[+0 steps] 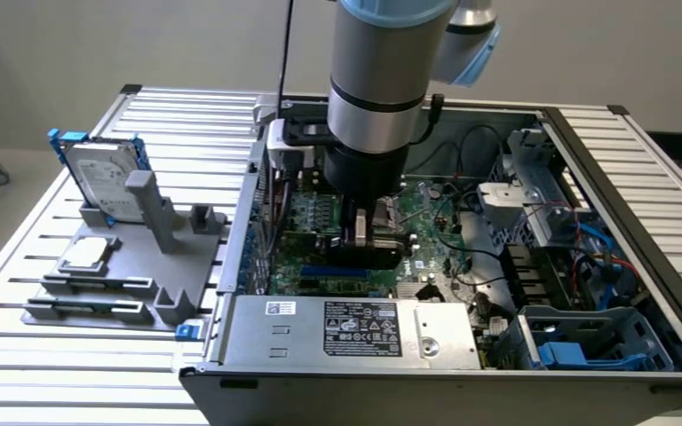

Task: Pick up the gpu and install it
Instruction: 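Insert the gpu into the slot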

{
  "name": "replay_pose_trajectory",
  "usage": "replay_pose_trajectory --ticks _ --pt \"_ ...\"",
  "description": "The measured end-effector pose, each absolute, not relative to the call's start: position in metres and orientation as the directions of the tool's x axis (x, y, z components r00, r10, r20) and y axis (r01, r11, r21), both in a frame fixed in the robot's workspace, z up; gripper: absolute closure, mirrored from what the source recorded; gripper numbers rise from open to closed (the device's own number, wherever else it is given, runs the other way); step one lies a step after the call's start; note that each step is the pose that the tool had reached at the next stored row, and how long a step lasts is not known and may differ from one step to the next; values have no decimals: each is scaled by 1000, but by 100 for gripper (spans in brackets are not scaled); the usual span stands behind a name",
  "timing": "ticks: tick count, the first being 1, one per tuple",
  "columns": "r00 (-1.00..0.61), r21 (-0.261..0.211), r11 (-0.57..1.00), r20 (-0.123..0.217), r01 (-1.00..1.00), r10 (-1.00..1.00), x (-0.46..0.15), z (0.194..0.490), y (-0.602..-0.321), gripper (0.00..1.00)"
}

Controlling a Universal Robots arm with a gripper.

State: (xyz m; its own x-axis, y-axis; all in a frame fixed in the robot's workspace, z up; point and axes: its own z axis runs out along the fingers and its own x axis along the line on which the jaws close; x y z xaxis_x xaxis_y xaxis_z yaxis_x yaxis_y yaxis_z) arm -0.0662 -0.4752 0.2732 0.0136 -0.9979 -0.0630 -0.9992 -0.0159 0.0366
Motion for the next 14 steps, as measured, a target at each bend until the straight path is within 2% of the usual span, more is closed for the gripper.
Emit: replay_pose_trajectory --ticks 14 --pt "14 37 -16 -49 -999 -999 -70 271 -471 74"
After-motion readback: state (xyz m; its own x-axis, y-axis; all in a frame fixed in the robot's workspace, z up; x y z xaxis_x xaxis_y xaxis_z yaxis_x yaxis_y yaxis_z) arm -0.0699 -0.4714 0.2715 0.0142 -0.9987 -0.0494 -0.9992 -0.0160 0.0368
